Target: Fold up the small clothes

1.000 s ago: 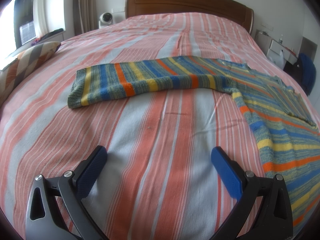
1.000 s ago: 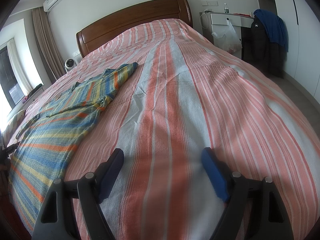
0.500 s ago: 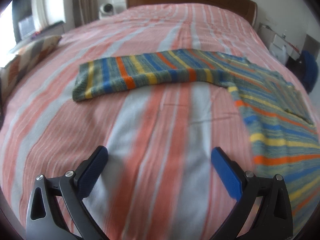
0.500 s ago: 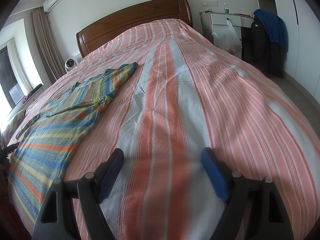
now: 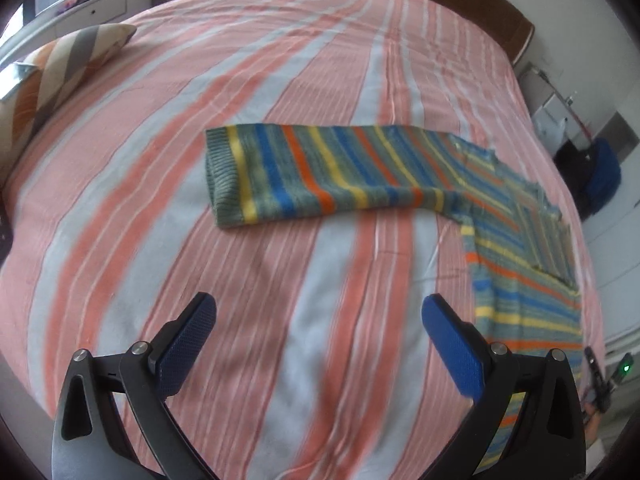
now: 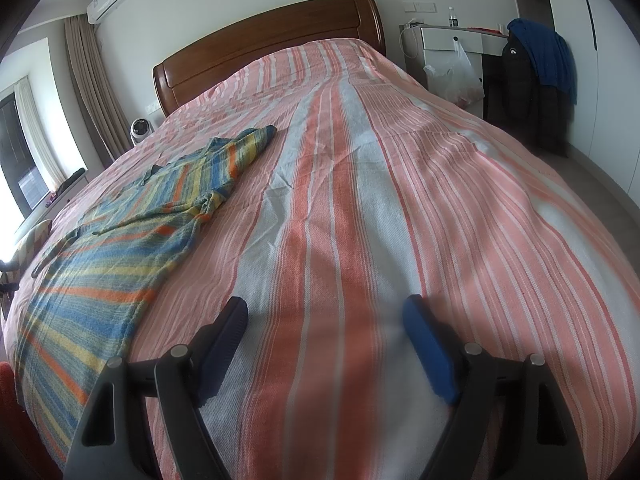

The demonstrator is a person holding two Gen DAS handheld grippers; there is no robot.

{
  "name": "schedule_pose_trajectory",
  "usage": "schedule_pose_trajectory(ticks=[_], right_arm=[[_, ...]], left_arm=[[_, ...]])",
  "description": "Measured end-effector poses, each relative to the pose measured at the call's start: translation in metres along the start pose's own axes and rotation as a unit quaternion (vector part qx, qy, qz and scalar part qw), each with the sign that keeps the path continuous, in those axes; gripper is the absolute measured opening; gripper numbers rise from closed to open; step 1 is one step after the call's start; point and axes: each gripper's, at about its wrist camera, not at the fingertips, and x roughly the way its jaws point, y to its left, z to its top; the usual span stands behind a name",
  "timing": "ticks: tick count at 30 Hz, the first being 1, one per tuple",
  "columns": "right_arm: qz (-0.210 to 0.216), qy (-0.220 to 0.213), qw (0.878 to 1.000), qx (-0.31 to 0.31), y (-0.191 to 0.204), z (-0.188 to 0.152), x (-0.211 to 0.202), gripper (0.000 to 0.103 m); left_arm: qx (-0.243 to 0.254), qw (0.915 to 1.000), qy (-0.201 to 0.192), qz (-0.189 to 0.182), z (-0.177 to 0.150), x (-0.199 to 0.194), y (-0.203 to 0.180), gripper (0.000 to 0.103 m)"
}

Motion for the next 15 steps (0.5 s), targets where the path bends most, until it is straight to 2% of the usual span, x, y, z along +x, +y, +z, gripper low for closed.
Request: schedule_pose_trajectory(ticks=[8,12,15], right_arm=[[0.0,0.0,1.0,0.0,0.0,0.0,0.0,0.08],[0.0,0.0,1.0,0.0,0.0,0.0,0.0,0.08],[0.0,0.0,1.0,0.0,0.0,0.0,0.0,0.08]], left_arm=[[0.005,0.9998,0.018,0.011,-0.014,0.011,-0.01,0.102],[0.021,0.9995,0.014,0.018,-0.01,0.006,-0.015,0.102],[0.007,0.9999,0.009,0.011,-0.001,0.0,-0.008,0.102]])
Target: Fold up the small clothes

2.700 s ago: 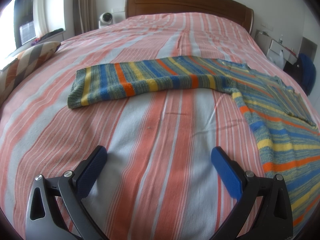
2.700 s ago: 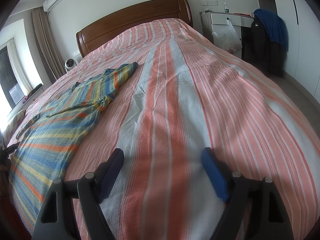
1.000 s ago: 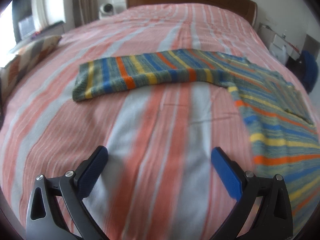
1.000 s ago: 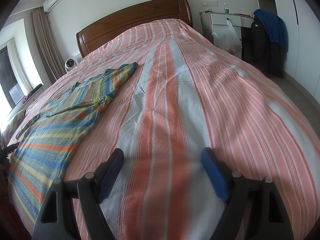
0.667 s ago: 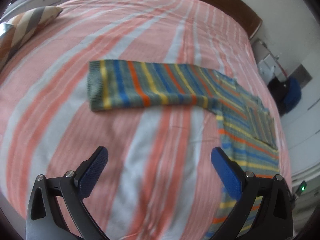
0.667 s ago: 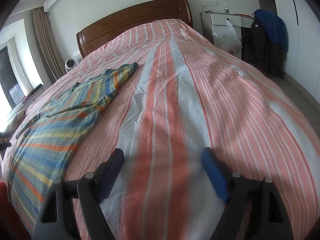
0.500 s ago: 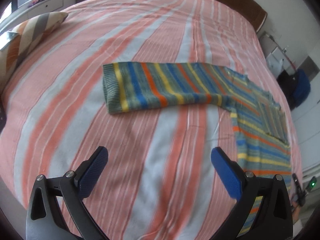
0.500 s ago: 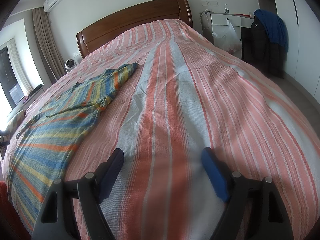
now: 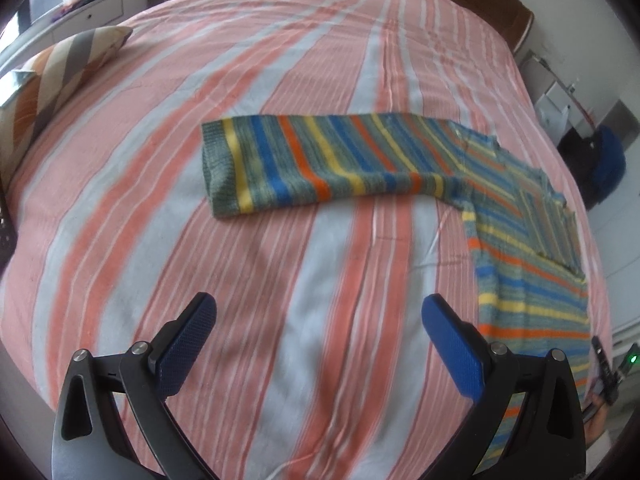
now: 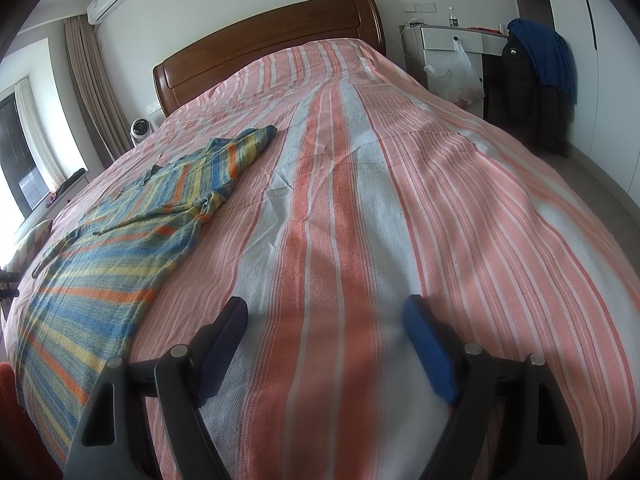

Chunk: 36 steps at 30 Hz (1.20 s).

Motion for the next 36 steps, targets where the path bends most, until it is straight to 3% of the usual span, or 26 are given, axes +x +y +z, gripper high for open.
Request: schedule_pose_trajectory(ticks=[12,15,17,20,22,25,26,28,30,31,32,33,36], right_arm=[[0.0,0.0,1.0,0.0,0.0,0.0,0.0,0.08],[0.0,0.0,1.0,0.0,0.0,0.0,0.0,0.08],[0.0,0.0,1.0,0.0,0.0,0.0,0.001,0.08],[0.0,0.0,1.0,0.0,0.0,0.0,0.001,0.08],[0.0,0.0,1.0,-0.001,0.0,0.0,0.001,0.08],[0.0,0.0,1.0,0.0,0.0,0.0,0.001,0.08],[0.0,0.0,1.0,0.0,0.0,0.0,0.001,0.08],[-0.001,0.0,1.0,-0.001,0.0,0.0,0.001,0.08],[0.0,0.0,1.0,-0.001,0.0,0.0,0.001,0.08],[0.0,0.0,1.0,0.0,0.0,0.0,0.001,0.08],[0.0,0.0,1.0,-0.001,0.0,0.0,0.001,0.08],[0.0,0.0,1.0,0.0,0.0,0.0,0.001,0.08],[0.001,-0.001,1.0,0.0,-0.001,0.0,0.001,0.08]], left_arm=[[-0.033,0.9993,-0.011,0.011,0.021,-0.006,0.031,0.102],[-0.09,0.9951,-0.041,0.004,0.044,-0.02,0.062,0.102],[-0.146,0.9879,-0.053,-0.007,0.061,-0.026,0.092,0.102],[-0.196,0.9797,-0.043,0.001,0.076,-0.017,0.12,0.102],[-0.185,0.9826,-0.011,0.01,0.082,0.003,0.119,0.099],[-0.14,0.9893,0.038,-0.001,0.086,0.029,0.095,0.084],[-0.121,0.9913,0.052,-0.002,0.089,0.038,0.085,0.084],[-0.094,0.9927,0.065,0.04,0.094,0.053,0.07,0.083],[-0.1,0.991,0.075,0.049,0.096,0.066,0.065,0.075],[-0.105,0.9897,0.087,0.043,0.097,0.075,0.062,0.053],[-0.104,0.9892,0.09,0.05,0.097,0.08,0.059,0.012],[-0.097,0.9896,0.088,0.06,0.098,0.082,0.053,0.002],[-0.085,0.9931,0.059,0.055,0.109,0.069,0.031,0.002]])
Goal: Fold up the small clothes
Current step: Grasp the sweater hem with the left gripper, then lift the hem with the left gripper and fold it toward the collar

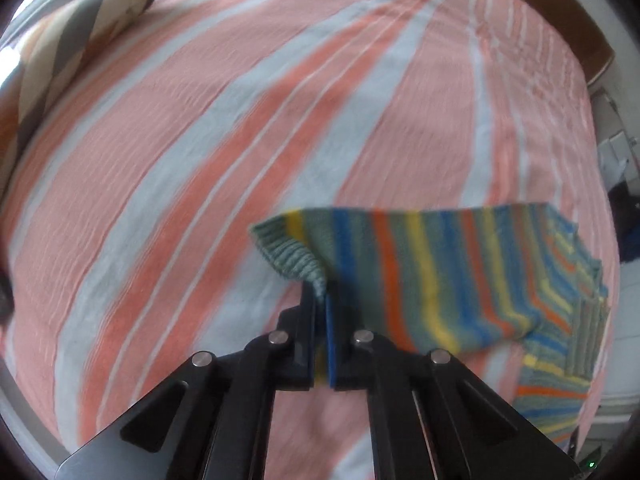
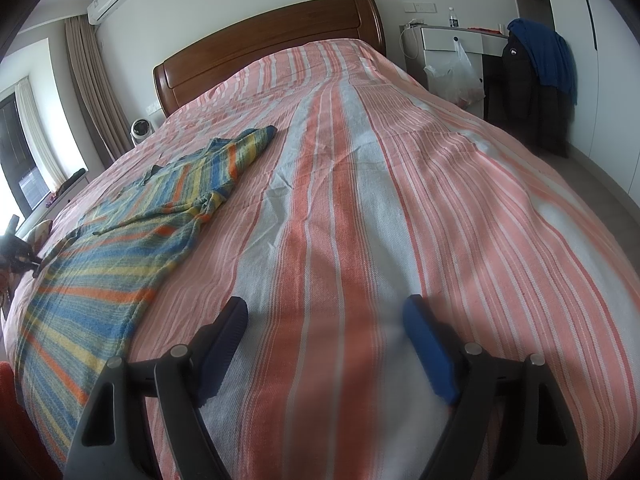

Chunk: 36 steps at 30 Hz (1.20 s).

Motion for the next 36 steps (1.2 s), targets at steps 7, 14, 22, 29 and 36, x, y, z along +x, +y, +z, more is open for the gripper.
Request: schedule_pose_trajectory(ticks=[7,14,22,29,36], right_arm=[[0.002,-0.002,1.0,0.0,-0.001,0.0,0.0,0.08],[0.003,-0.002,1.0,0.0,0.0,0.001,0.0,0.08],[0.004,-0.002,1.0,0.001,-0.001,0.001,0.0,0.08],[0.004,-0.003,1.0,0.0,-0.001,0.002,0.001,0.08],[0.0,-0.003,1.0,-0.003,0.001,0.001,0.001,0.08]], left_arm=[[0.191,0.9703,-0.114,-0.095,-0.01,-0.108,-0.181,0.002],[0.315,0.9263,-0.075,-0.193,-0.082,-0.09,-0.339,0.013],[0.226,0.9605,-0.031,-0.159,-0.071,-0.032,-0.297,0.066],[0.122,0.9835,0.023,-0.132,-0.037,0.014,-0.21,0.067],[0.137,0.9858,0.007,-0.096,-0.051,0.036,-0.201,0.003]])
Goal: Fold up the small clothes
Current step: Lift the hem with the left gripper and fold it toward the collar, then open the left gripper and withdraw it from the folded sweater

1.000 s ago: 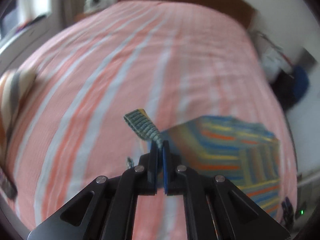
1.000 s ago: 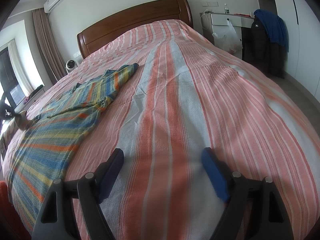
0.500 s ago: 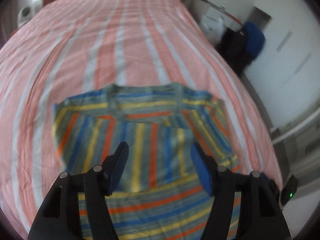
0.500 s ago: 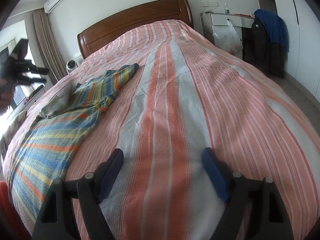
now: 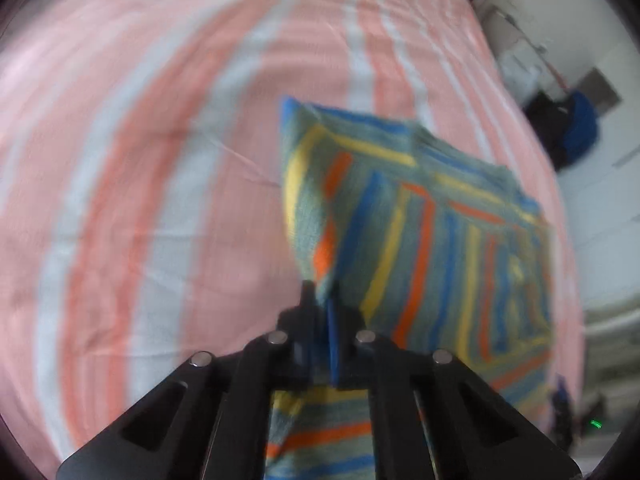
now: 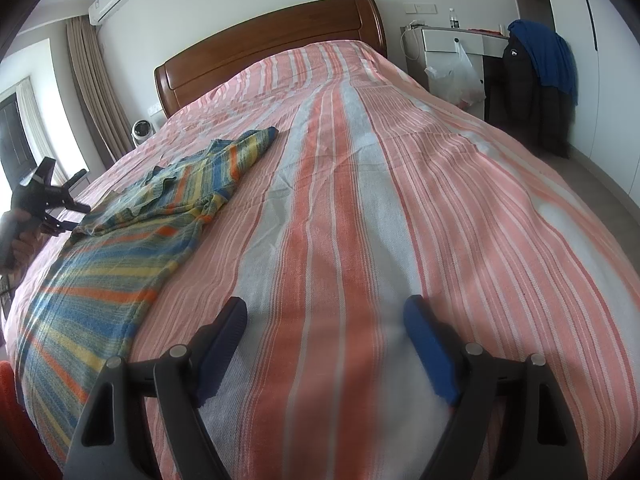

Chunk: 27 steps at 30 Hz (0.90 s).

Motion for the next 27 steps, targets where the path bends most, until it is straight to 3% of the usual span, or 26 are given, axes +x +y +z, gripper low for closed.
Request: schedule_pose_trajectory(ticks=[3,4,7,9,11,13,15,17,19,22,24,26,27], right_arm=[[0.0,0.0,1.0,0.0,0.0,0.0,0.0,0.08],[0.001,-0.001,1.0,0.001,-0.001,0.0,0.0,0.08],[0.003,0.0,1.0,0.001,-0.001,-0.001,0.0,0.08],[0.003,0.0,1.0,0.001,-0.001,-0.001,-0.001,0.08],[0.002,0.0,1.0,0.001,-0.001,-0.001,-0.001,0.08],[0.003,-0.001,1.0,0.002,-0.001,-0.001,-0.001,0.08],[0.003,0.0,1.0,0.002,-0.001,-0.001,-0.001,0.08],[0.002,0.0,1.0,0.001,-0.001,-0.001,-0.001,0.08],[0.001,0.0,1.0,0.0,-0.001,-0.001,0.0,0.08],[-0.002,0.001,1.0,-0.002,0.0,-0.001,0.0,0.08],[-0.003,0.001,1.0,-0.003,0.0,-0.001,0.0,0.08],[-0.002,0.001,1.0,-0.003,0.0,-0.001,0.0,0.08],[-0.002,0.001,1.0,-0.003,0.0,-0.001,0.0,0.08]], left_arm=[[-0.034,0.9994,-0.003,0.0,-0.005,0.006,0.02,0.003],[-0.026,0.9996,-0.003,0.007,-0.008,0.009,0.02,0.003],[-0.023,0.9991,-0.018,0.03,-0.012,0.007,0.018,0.012],[-0.037,0.9984,-0.026,0.036,-0.015,0.0,0.021,0.024],[-0.027,0.9978,-0.044,0.042,-0.021,-0.015,0.017,0.06],[0.008,0.9973,-0.064,0.036,-0.026,-0.026,0.011,0.076],[0.044,0.9945,-0.054,0.079,-0.034,-0.02,0.007,0.077],[0.045,0.9936,-0.02,0.101,-0.044,-0.007,0.019,0.075],[0.03,0.9954,-0.038,0.082,-0.055,-0.019,0.031,0.077],[0.024,0.9924,-0.061,0.104,-0.073,-0.049,0.039,0.078],[0.038,0.9895,-0.088,0.109,-0.088,-0.075,0.046,0.083],[0.053,0.983,-0.118,0.13,-0.105,-0.101,0.056,0.097],[0.058,0.9791,-0.131,0.145,-0.11,-0.109,0.06,0.098]])
